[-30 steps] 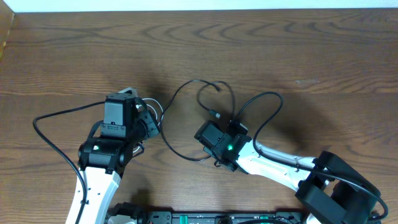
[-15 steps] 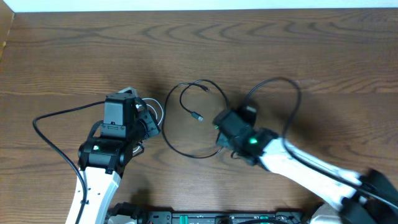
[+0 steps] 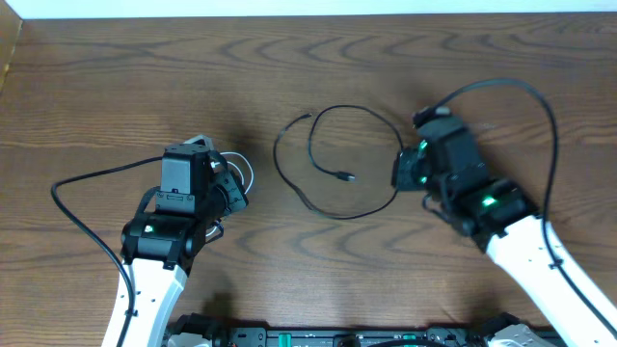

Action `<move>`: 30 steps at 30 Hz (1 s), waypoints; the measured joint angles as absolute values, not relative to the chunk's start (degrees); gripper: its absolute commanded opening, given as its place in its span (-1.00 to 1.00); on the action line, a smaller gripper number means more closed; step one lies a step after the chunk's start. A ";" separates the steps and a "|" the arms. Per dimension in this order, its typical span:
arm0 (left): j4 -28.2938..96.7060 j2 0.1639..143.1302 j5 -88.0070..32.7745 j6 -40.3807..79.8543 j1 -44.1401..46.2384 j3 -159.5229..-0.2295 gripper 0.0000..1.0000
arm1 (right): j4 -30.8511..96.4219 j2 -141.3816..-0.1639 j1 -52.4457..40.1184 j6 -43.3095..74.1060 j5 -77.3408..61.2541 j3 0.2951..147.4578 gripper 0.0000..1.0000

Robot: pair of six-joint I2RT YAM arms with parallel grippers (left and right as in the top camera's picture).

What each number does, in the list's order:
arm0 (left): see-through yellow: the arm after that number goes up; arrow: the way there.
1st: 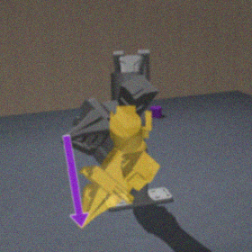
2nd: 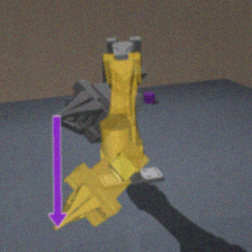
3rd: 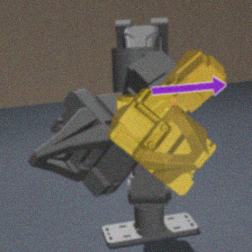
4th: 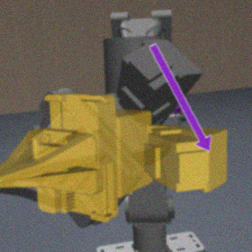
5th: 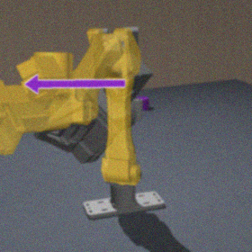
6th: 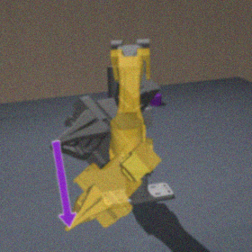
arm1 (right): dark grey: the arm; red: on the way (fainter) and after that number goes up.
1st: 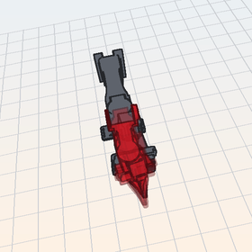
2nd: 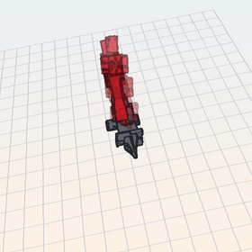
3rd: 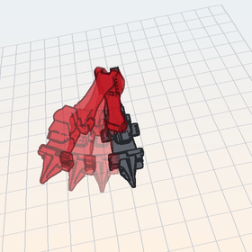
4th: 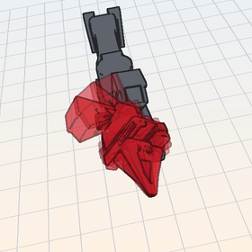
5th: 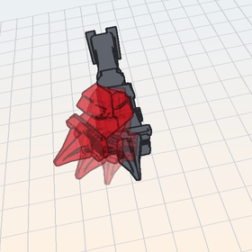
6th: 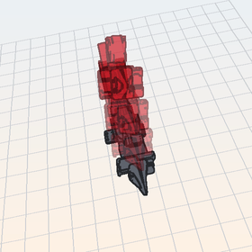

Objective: Untangle cables
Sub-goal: 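Pull the black cable up and rightward off the table with the right gripper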

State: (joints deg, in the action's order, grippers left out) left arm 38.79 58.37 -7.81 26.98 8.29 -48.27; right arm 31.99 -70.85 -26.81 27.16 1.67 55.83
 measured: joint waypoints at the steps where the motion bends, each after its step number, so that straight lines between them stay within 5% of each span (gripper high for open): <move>1: 38.76 58.37 -7.84 26.98 8.29 -48.27 -0.46 | 33.67 -70.85 -25.78 24.69 0.95 58.00 -0.98; 14: 39.00 58.37 -8.62 26.98 8.29 -48.25 -0.46 | 53.54 -74.28 -6.92 5.34 -0.80 89.17 -0.98; 30: 39.70 58.37 -8.67 26.98 8.29 -48.23 -0.46 | 68.16 -95.39 10.72 -0.27 -1.98 129.64 -0.98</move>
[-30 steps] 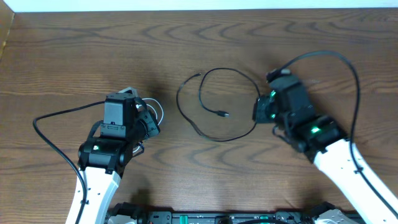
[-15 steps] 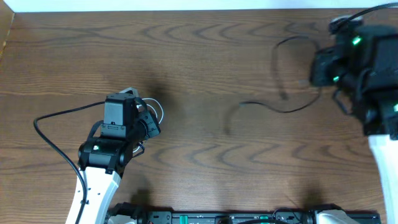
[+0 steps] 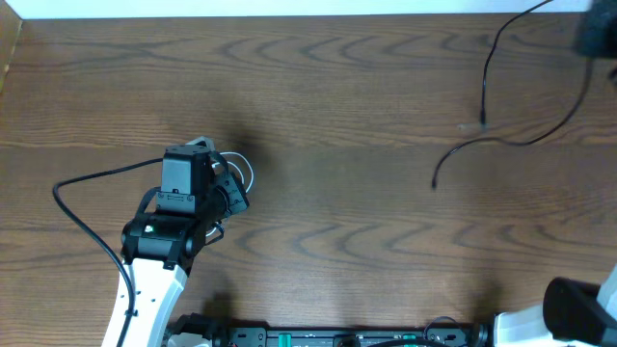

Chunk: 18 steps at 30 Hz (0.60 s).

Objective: Untangle cables
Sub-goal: 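Pull the black cable up and rightward off the table with the right gripper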

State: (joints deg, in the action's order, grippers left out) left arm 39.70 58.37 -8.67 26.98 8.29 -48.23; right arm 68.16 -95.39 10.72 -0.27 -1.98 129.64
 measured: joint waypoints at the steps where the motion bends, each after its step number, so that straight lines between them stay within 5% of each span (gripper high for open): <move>1: 39.68 58.37 -8.64 26.98 8.29 -48.23 -0.46 | 68.31 -96.01 11.97 -0.27 -1.93 131.11 -0.97; 18: 40.58 58.37 -10.66 26.22 8.29 -48.23 -0.46 | 58.06 -99.66 27.55 -0.05 -3.01 139.04 -0.98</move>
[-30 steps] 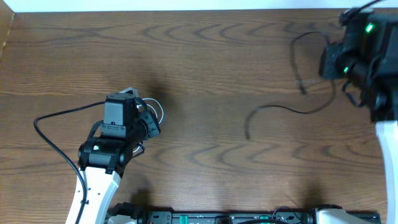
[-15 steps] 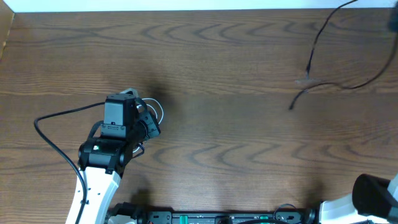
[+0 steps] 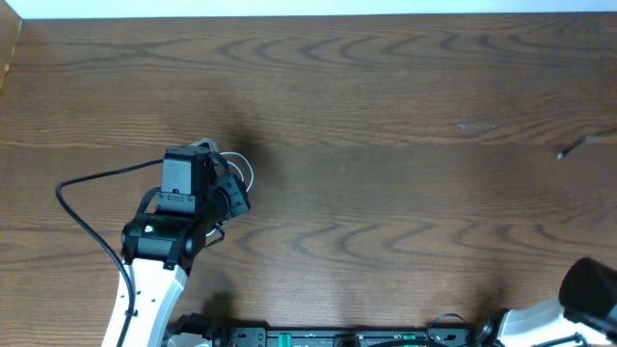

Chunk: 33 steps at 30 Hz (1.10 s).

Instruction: Untangle cables

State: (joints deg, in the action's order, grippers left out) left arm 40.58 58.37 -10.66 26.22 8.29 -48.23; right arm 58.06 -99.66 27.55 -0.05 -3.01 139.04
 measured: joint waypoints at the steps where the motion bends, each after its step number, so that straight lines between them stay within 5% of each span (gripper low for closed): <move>1: 40.58 58.37 -10.66 26.09 8.29 -48.25 -0.46 | 57.82 -100.90 28.56 -0.10 -3.01 139.15 -0.97; 20: 37.01 58.37 -15.20 25.63 8.29 -48.25 -0.46 | 59.31 -118.78 53.47 1.76 6.76 138.69 -0.98; 33: 36.99 58.37 -15.35 25.63 8.29 -48.23 -0.46 | 61.14 -119.63 55.00 5.45 9.89 138.69 -0.97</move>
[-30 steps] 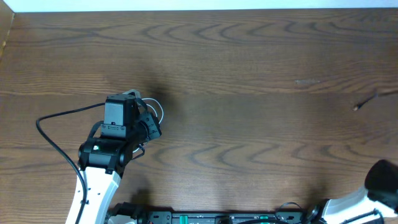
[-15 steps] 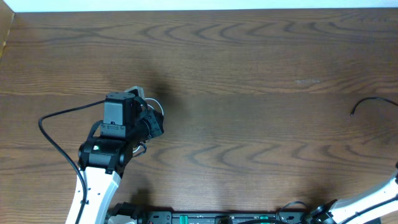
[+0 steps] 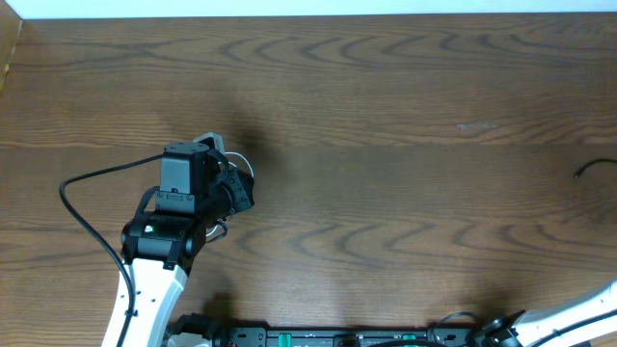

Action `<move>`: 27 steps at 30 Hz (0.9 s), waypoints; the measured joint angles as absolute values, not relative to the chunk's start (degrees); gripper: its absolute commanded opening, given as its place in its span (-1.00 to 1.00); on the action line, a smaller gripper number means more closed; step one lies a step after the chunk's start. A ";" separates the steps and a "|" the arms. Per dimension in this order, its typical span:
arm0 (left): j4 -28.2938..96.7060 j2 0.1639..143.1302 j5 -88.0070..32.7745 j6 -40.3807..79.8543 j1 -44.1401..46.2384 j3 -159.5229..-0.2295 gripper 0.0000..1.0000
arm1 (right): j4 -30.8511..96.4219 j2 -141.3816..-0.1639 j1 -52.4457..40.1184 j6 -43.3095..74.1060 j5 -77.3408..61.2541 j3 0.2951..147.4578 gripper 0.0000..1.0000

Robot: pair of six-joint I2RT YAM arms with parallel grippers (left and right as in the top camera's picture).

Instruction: Untangle cables

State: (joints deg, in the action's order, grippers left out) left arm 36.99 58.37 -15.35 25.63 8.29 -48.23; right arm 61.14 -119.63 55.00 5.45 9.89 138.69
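Observation:
My left gripper [image 3: 237, 193] sits on the left half of the table, its fingers drawn together on a small white cable [image 3: 246, 172] that loops out just above them. Of the black cable [image 3: 590, 170] only a short curved end shows, at the far right edge of the overhead view. The rest of it runs out of frame. My right gripper is out of view. Only a white stretch of the right arm [image 3: 581, 312] crosses the bottom right corner.
The wooden table [image 3: 366, 145] fills the view. The left arm's own black lead [image 3: 92, 181] arcs out to the left of the arm. A dark rail [image 3: 328, 337] runs along the front edge.
The black cable's end has shifted slightly down at the right edge. The dark bulk of the right arm has left the bottom right corner. The left gripper has nudged a little up and right.
At first the black cable lay looped mid-table with my right gripper at its right side and my left gripper on the white cable. Then the black cable hung at the upper right. Later only its tip showed at the right edge, as now.

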 measured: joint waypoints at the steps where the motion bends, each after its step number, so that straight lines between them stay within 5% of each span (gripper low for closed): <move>1: 36.99 58.37 -15.35 25.63 8.29 -48.23 -0.46 | 61.25 -119.94 55.00 5.65 9.96 138.69 -0.97; 13: 36.99 58.37 -15.38 25.63 8.29 -48.25 -0.46 | 63.29 -124.20 55.00 6.68 8.78 138.54 -0.97; 27: 35.83 58.37 -15.38 25.67 9.82 -48.23 -0.46 | 70.02 -144.57 54.87 7.70 8.21 136.73 -0.98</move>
State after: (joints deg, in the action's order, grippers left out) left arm 35.83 58.37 -15.38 25.67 9.82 -48.23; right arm 70.02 -144.57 54.87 7.70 8.21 136.73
